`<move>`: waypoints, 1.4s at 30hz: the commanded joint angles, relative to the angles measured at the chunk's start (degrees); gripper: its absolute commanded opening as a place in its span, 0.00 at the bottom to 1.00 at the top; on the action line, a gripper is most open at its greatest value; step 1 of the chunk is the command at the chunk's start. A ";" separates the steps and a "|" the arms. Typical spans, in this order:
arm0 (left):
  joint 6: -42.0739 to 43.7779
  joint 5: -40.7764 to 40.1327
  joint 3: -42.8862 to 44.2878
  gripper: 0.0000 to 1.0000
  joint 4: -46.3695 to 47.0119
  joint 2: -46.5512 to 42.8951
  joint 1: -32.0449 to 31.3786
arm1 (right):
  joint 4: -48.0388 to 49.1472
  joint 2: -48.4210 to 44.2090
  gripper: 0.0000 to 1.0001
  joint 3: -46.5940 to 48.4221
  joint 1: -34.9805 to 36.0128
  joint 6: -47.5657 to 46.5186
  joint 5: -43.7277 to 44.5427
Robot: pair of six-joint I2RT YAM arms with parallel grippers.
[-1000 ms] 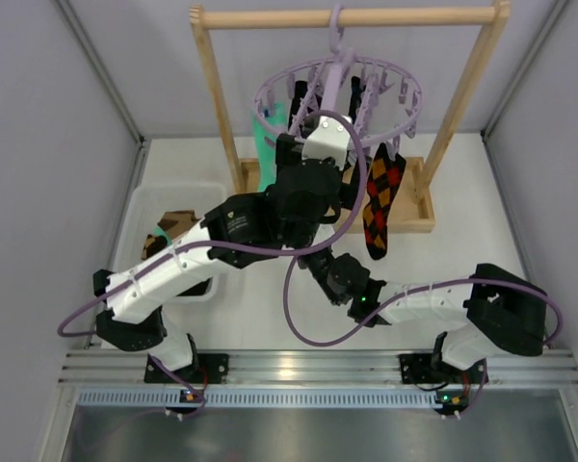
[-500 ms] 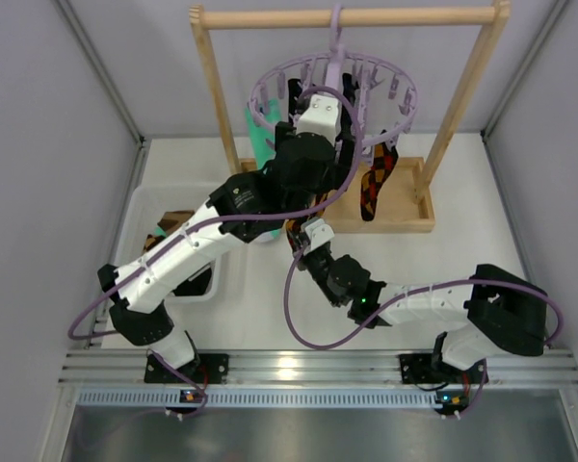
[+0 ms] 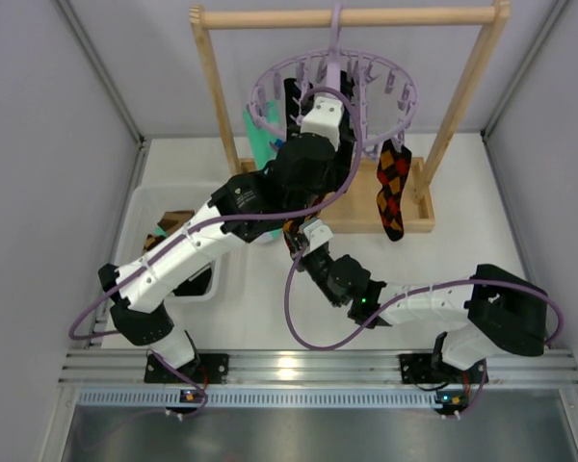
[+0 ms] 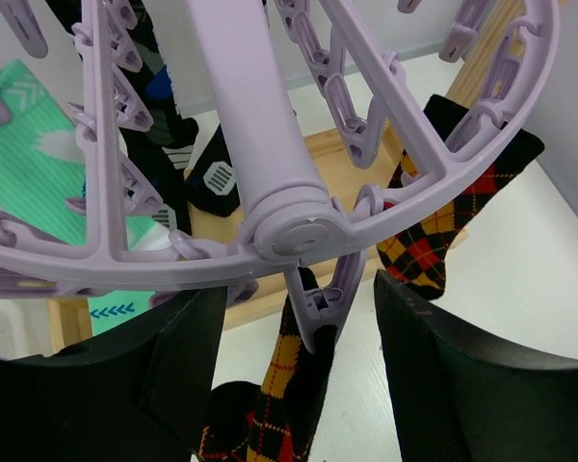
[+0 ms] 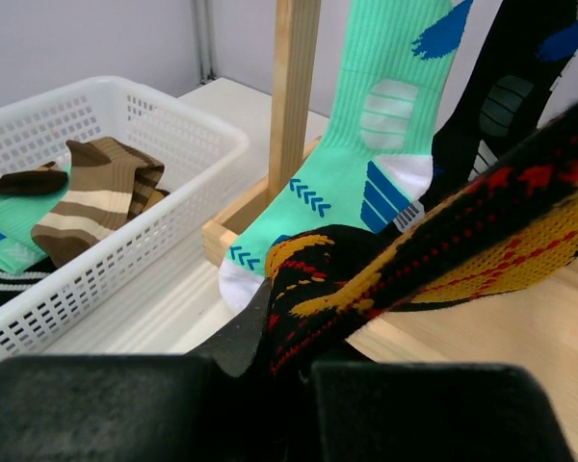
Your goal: Remove the socks clipped to the hanger
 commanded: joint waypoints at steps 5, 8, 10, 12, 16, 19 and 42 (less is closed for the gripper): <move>-1.37 -0.31 -2.69 0.68 3.62 -2.19 -0.50 | 1.68 -0.18 0.00 1.44 1.78 0.21 0.18; -2.16 -1.90 -4.71 0.69 3.53 -4.56 -1.47 | 1.68 0.25 0.00 1.53 1.69 0.12 0.80; -2.34 -1.90 -5.42 0.70 3.45 -5.71 -1.65 | 1.59 0.34 0.00 1.62 1.69 0.12 0.80; -2.43 -0.76 -5.77 0.70 3.53 -6.68 -1.74 | 1.50 0.78 0.00 1.97 1.69 0.21 0.89; -2.78 0.30 -6.04 0.69 3.45 -7.21 -2.17 | 1.24 1.66 0.00 2.67 1.69 0.21 1.24; -2.78 0.21 -5.95 0.69 3.53 -7.12 -2.44 | 1.24 1.84 0.00 3.02 1.69 0.21 1.33; 2.14 -4.53 -8.67 0.56 13.45 -3.87 -2.44 | 1.85 0.26 0.00 1.27 1.78 0.91 -1.40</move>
